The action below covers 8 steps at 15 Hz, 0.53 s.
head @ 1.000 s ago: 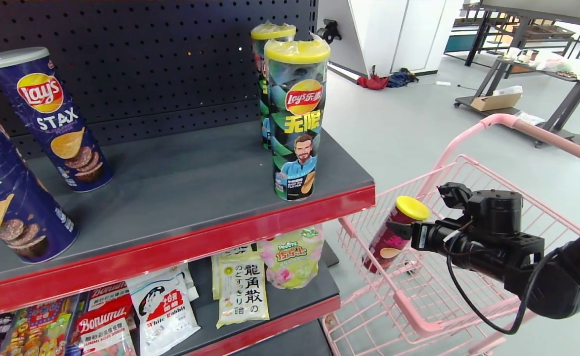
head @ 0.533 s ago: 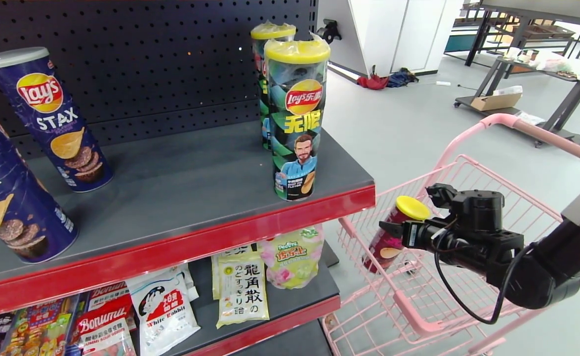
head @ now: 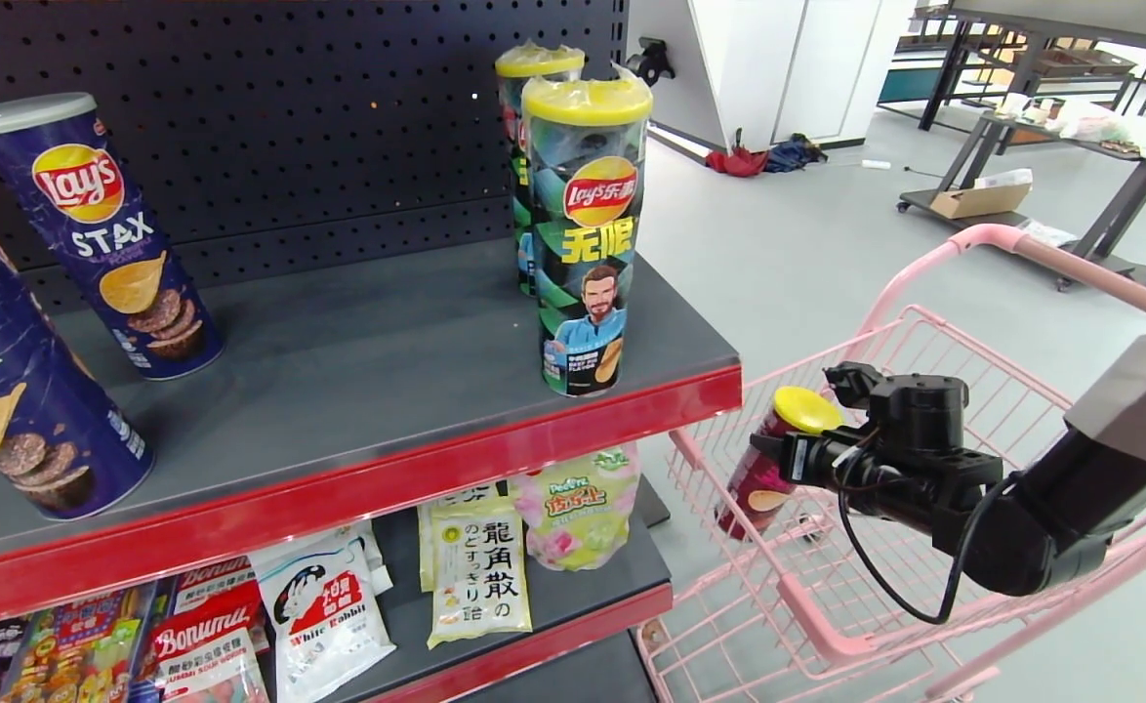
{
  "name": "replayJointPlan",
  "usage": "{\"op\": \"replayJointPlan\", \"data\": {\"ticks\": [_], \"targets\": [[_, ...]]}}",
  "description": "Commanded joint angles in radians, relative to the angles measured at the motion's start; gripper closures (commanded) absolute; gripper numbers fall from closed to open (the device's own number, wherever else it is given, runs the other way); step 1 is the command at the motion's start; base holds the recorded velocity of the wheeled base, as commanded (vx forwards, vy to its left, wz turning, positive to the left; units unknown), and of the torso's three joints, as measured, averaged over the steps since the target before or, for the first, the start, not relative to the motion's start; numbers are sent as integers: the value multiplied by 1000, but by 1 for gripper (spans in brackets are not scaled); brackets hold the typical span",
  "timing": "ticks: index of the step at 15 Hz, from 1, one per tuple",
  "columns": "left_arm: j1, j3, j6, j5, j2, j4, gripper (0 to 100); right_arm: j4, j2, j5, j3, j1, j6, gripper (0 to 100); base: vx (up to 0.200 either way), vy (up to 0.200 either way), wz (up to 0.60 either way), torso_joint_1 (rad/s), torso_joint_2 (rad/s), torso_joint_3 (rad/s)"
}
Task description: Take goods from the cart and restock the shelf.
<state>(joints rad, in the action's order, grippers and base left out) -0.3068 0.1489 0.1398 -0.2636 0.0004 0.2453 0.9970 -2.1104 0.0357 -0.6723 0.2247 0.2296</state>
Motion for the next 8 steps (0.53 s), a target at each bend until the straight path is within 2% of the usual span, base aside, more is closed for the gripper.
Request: {"op": "replayJointPlan", "data": {"ticks": [1,5,6,8], "targets": [[0,0,0,0,1,0,0,17,-19,1,-6,1,2,100,0,0,0,0,0,0],[0,0,1,0,0,0,0,49,-3,-10,19,-7,-15,100,0,0,0,0,0,0],[0,0,3,0,0,0,0,15,98,-16,23,-5,-70,100,0,0,0,0,0,0],[0,0,3,7,0,0,0,-155,297,-10,-19,-13,-164,100,0,0,0,0,0,0]]}}
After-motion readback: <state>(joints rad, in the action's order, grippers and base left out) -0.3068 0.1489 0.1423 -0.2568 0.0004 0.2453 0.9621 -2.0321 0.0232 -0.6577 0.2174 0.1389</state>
